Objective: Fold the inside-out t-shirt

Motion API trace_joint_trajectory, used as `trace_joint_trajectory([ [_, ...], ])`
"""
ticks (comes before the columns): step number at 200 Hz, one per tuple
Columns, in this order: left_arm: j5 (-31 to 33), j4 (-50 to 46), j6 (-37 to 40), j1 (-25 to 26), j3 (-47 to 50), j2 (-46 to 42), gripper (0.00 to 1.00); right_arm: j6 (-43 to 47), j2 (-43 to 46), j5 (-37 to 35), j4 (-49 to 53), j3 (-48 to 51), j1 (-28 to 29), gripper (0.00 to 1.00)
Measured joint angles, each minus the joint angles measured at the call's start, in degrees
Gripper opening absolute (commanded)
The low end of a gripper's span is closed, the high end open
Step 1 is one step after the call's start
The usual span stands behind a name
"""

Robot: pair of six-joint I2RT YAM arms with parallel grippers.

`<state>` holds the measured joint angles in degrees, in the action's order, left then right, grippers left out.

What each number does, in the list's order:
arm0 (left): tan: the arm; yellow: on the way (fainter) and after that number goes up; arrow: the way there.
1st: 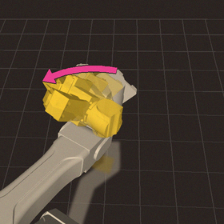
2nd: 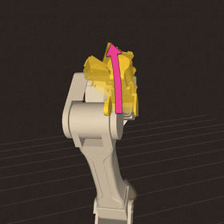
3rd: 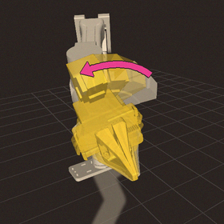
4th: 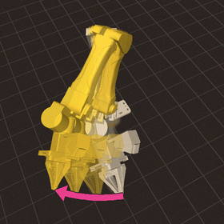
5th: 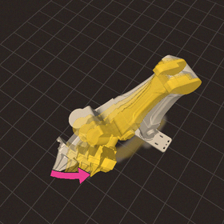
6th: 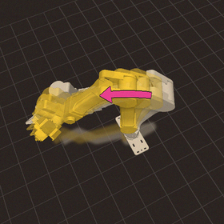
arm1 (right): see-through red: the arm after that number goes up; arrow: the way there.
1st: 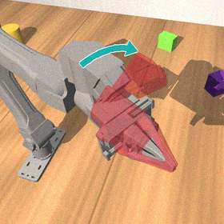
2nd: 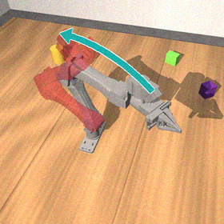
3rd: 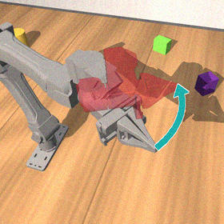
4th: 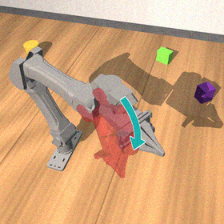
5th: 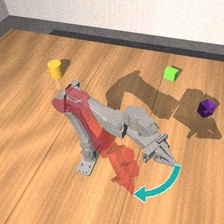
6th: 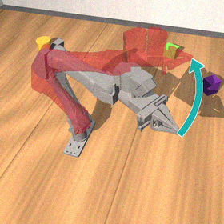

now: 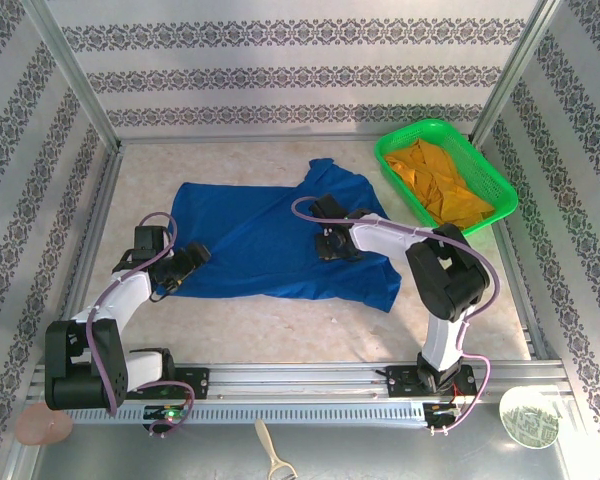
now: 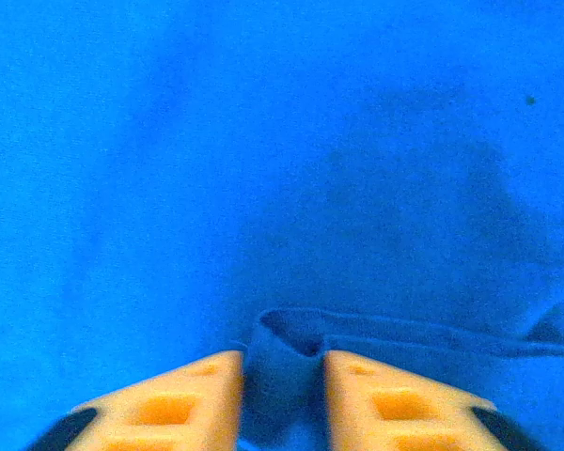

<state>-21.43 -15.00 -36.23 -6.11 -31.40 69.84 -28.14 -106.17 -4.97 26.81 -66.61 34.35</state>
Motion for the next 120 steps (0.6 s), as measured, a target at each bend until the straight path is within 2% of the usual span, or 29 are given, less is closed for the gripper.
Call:
trace_joint_trajectory([
  [9, -0.04, 0.24, 0.00, 0.00, 0.00, 0.00, 0.86, -0.20, -0.11, 0.00, 0.11, 0.00, 0.00, 0.00],
  [47, -0.74, 0.85, -0.02, 0.00, 0.00, 0.02, 0.87, -0.85, 0.90, 0.04, 0.17, 0.15, -0.50, 0.00],
  [99, -0.85, 0.87, -0.02, 0.00, 0.00, 0.00, 0.87, -2.58, 9.88, -0.22, -0.94, 0.61, -1.64, 0.00],
  [120, -0.85, 0.90, -0.02, 0.00, 0.00, 0.00, 0.87, -3.37, 10.99, -0.63, -1.84, 0.61, -1.64, 0.00],
])
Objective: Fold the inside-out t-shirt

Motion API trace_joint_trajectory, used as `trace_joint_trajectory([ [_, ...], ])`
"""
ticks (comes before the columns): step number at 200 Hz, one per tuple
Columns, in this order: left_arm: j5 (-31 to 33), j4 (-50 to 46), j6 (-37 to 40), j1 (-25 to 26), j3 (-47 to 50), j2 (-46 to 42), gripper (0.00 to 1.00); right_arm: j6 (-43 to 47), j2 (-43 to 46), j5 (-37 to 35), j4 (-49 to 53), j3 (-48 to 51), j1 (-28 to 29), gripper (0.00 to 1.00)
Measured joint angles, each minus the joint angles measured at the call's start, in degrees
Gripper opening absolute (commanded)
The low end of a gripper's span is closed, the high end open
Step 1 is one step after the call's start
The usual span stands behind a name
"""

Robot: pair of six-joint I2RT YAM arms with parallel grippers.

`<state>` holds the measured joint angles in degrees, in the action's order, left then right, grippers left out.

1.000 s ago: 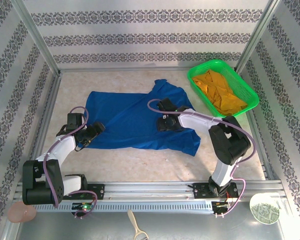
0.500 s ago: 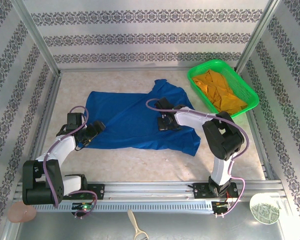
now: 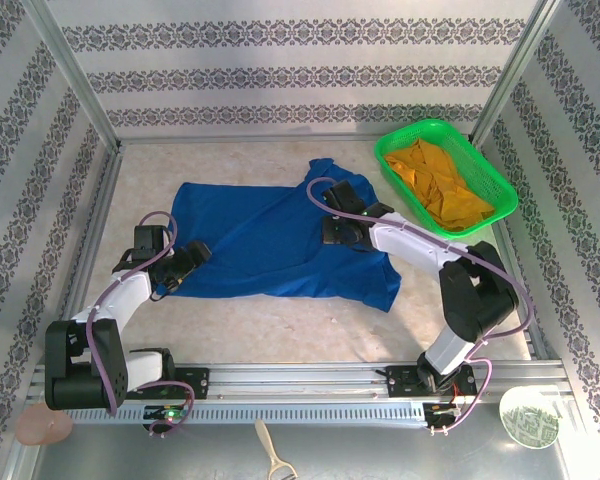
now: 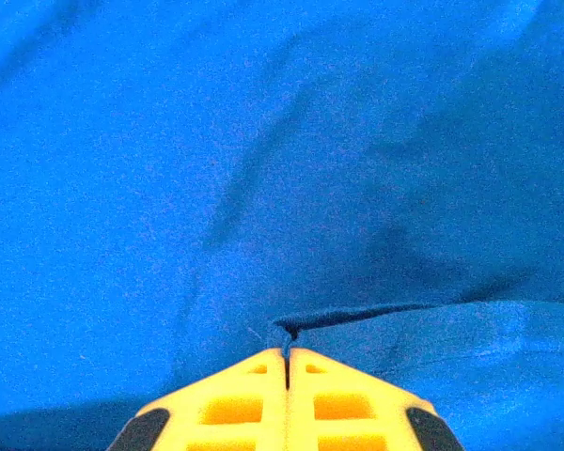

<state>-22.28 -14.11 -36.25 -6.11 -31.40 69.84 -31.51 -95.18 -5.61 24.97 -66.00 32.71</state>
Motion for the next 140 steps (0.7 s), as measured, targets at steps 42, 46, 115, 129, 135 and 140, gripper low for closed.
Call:
trace_joint_trajectory([
  [42, -0.09, 0.02, -0.15, 0.00, 0.00, 0.00, 0.87, -1.31, -2.78, -0.17, -1.31, -1.57, -0.37, 0.00],
  [46, -0.15, 0.02, -0.15, 0.00, 0.00, 0.00, 0.87, -1.40, -3.58, -0.15, -1.60, -1.99, -0.37, 0.00],
  [115, -0.20, 0.02, -0.17, 0.00, 0.00, 0.00, 0.87, -1.46, -13.05, -0.87, -4.20, -7.67, -1.01, 0.50],
  [129, -0.28, -0.02, -0.13, 0.00, -0.02, 0.00, 0.92, -1.36, -10.80, -1.20, -5.09, -6.16, -1.64, 0.50],
  [135, -0.42, -0.04, -0.11, 0.00, -0.09, -0.02, 1.00, -1.33, -8.83, -1.29, -5.31, -4.66, -2.14, 0.50],
  [140, -0.55, -0.07, 0.20, 0.00, -0.20, -0.04, 1.00, -1.31, -6.93, -1.27, -5.46, -3.15, -2.71, 0.50],
])
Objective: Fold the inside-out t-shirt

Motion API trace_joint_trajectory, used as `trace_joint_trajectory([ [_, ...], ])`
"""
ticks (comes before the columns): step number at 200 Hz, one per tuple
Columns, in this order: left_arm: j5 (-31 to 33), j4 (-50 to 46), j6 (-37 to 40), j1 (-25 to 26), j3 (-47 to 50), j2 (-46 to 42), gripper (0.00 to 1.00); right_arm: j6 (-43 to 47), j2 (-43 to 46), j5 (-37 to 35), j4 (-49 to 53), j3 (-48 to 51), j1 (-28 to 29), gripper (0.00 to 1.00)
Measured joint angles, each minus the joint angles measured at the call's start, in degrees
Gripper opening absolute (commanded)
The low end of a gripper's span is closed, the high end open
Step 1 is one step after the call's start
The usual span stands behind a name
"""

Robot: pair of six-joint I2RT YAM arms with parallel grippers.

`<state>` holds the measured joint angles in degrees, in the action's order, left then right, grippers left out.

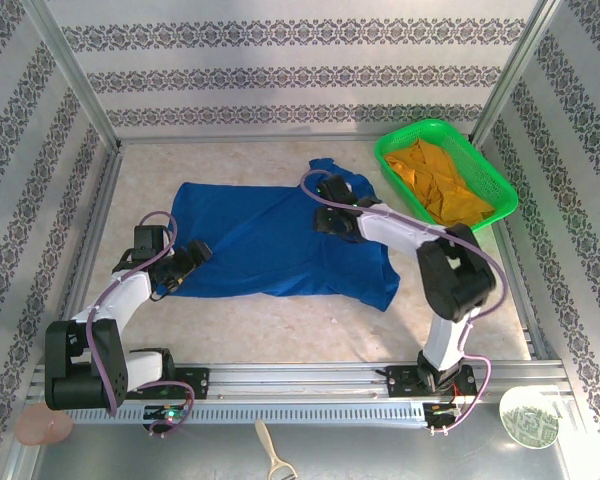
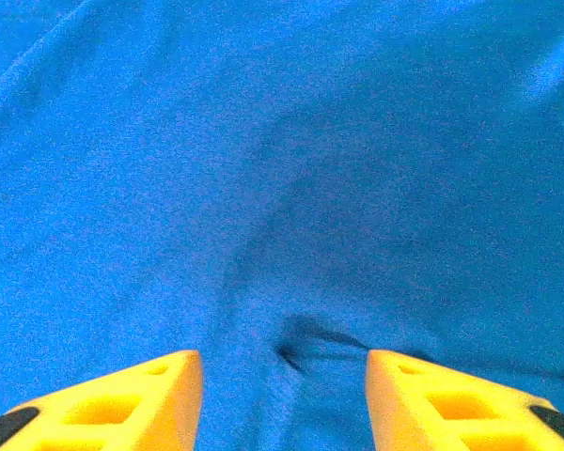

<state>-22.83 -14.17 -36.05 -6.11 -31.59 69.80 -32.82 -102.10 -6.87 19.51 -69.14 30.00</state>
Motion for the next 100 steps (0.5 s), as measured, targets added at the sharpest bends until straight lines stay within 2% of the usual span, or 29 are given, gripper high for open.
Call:
trace_joint_trajectory([
  [27, -1.40, -0.13, 0.31, 0.00, -2.08, 0.00, 1.00, 0.02, 10.99, 0.31, -0.74, 8.98, -5.75, 0.50],
  [46, -1.81, -0.26, 0.57, 0.00, -4.20, 0.00, 1.00, 0.22, 15.17, 1.57, -1.95, 14.27, -10.75, 0.52],
  [69, -1.73, -0.85, 1.01, 0.00, -6.56, 0.00, 1.00, 0.76, 14.95, 4.63, -2.80, 17.88, -14.69, 0.52],
  [100, -1.14, -1.97, 1.01, 0.00, -7.34, -1.68, 1.00, 1.57, 12.02, 8.66, -4.52, 18.69, -15.65, 0.50],
])
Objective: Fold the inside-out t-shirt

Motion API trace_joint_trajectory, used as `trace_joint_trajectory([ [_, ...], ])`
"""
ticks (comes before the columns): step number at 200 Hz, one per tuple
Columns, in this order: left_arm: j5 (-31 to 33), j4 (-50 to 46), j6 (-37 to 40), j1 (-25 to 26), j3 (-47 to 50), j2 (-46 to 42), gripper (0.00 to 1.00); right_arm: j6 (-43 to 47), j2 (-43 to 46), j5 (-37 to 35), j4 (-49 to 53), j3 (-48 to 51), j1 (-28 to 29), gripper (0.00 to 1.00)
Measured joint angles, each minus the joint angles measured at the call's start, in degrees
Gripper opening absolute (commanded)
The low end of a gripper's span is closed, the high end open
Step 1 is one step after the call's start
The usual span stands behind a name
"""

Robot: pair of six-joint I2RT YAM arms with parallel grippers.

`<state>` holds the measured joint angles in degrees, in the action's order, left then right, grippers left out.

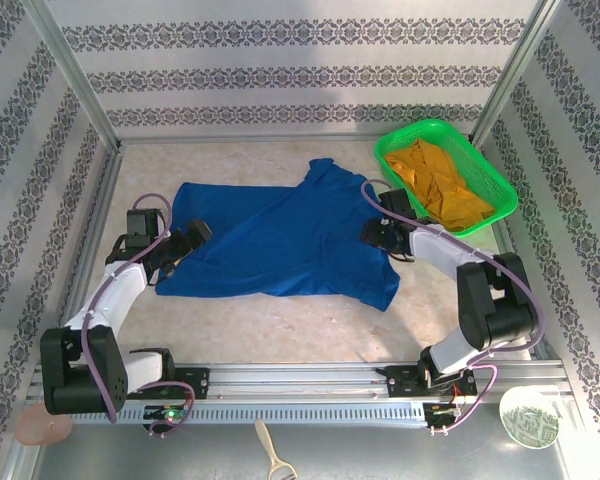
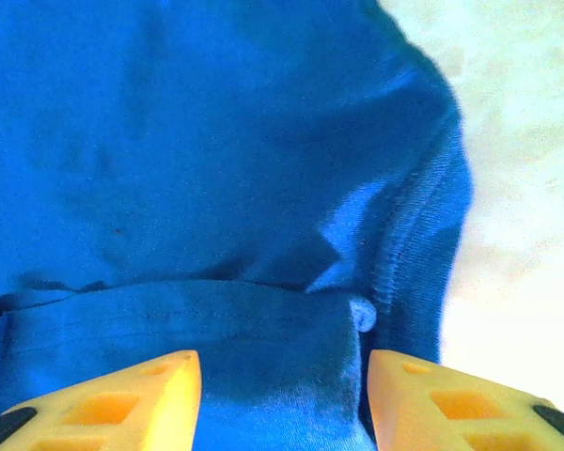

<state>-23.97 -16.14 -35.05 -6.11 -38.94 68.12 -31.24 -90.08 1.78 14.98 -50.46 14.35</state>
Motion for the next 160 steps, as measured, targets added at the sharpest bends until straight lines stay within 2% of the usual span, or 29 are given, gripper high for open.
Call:
trace_joint_trajectory([
  [36, 0.02, -0.83, 0.00, 0.00, 0.00, -1.79, 1.00, 0.11, -3.02, 2.54, -2.05, 0.00, -0.57, 0.42],
  [52, 0.02, -1.36, 0.00, 0.00, 0.00, -2.16, 1.00, 0.33, -3.82, 3.56, -2.80, 0.00, -1.16, 0.27],
  [72, 0.00, -1.51, -0.02, 0.00, 0.00, -2.75, 1.00, 0.07, -4.15, 4.35, -3.80, 0.31, -2.03, 0.00],
  [156, 0.22, -1.51, 0.11, 0.00, 0.00, -2.95, 1.00, 0.50, -0.50, 4.46, -4.50, -0.35, -4.42, 0.00],
  [158, 0.22, -1.51, 0.15, 0.00, 0.00, -2.89, 0.99, 0.61, -0.52, 4.48, -4.50, -0.52, -4.48, 0.02],
  [160, 0.24, -1.49, 0.17, 0.00, 0.00, -2.78, 0.99, 0.66, -0.59, 4.48, -4.52, -0.70, -4.50, 0.09],
])
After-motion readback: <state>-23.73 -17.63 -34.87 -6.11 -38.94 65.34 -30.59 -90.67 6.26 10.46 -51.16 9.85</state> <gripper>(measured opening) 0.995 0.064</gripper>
